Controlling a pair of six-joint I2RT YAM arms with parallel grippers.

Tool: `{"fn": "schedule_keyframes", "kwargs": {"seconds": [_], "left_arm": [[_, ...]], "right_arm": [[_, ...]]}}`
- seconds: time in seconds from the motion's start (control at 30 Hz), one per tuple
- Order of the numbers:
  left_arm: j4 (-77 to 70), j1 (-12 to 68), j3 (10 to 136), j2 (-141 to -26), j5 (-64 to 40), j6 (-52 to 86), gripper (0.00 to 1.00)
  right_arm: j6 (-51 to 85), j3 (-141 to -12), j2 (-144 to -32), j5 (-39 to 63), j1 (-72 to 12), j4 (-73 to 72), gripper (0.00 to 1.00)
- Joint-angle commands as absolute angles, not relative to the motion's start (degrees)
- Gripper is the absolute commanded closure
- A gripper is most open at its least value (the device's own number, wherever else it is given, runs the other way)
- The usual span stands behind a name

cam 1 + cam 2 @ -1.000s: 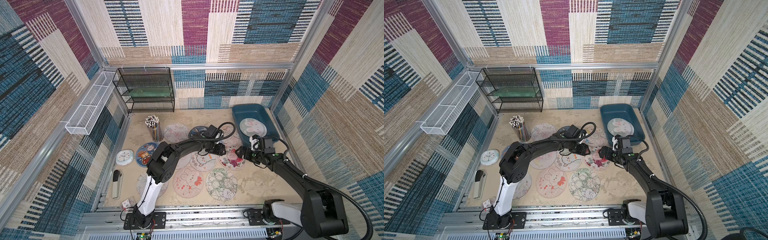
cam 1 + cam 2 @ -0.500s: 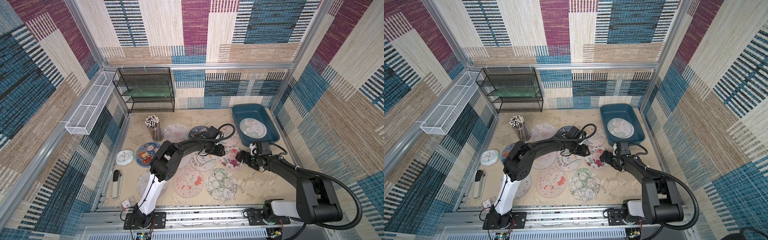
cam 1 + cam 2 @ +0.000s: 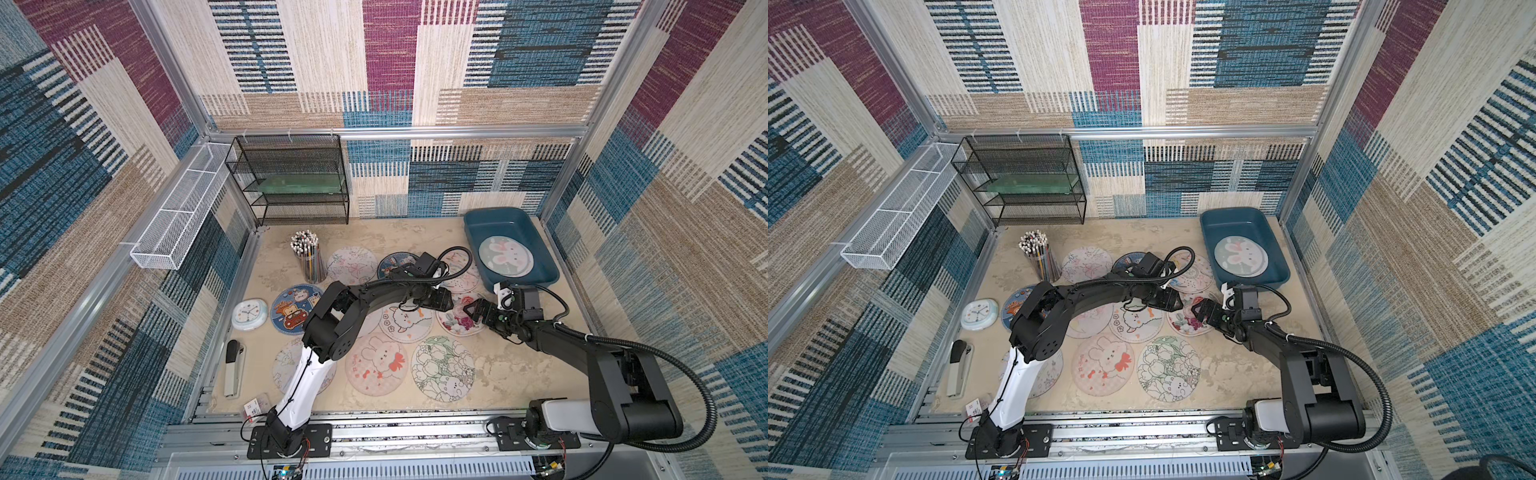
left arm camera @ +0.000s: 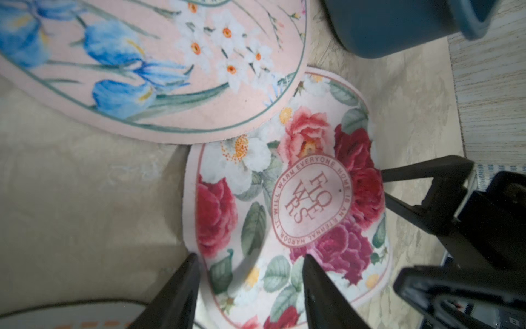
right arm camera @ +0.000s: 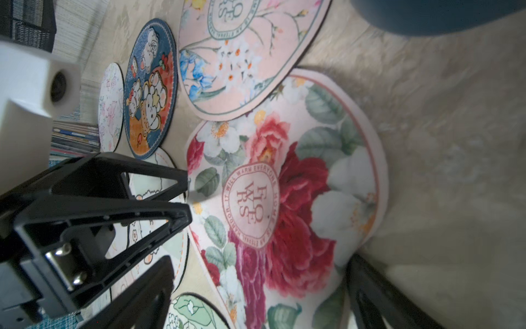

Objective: Put the coasters into the storage box
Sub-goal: Pick up the coaster from the center of the board.

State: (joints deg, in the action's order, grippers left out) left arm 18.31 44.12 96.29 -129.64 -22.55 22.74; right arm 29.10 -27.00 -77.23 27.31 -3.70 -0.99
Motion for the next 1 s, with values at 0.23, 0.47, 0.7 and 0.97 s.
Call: {"fn": "schedule_keyframes", "kwargs": {"seconds": [0.23,0.47,0.7,0.97], "left_arm": [[22.5,44.4,96.3,-130.8,-22.0,23.0,0.42],[22.3,44.4,96.1,-130.8,-22.1,23.0,0.42],[22.3,44.5,96.1,-130.7,-22.1,23.0,0.42],[22.1,44.4,96.1,-130.3,-22.0,22.9,0.42]], "right_arm": [[32.2,-25.7,-76.7,31.2,-4.6,-3.3,0.01],[32.9,-26.2,-75.7,26.0,-4.6,-2.3,0.17],[31.8,-28.1,-77.8,24.7,-4.7,-0.9,0.42],[31.1,-29.3,-77.9,24.5,-4.7,0.2,0.64]]}}
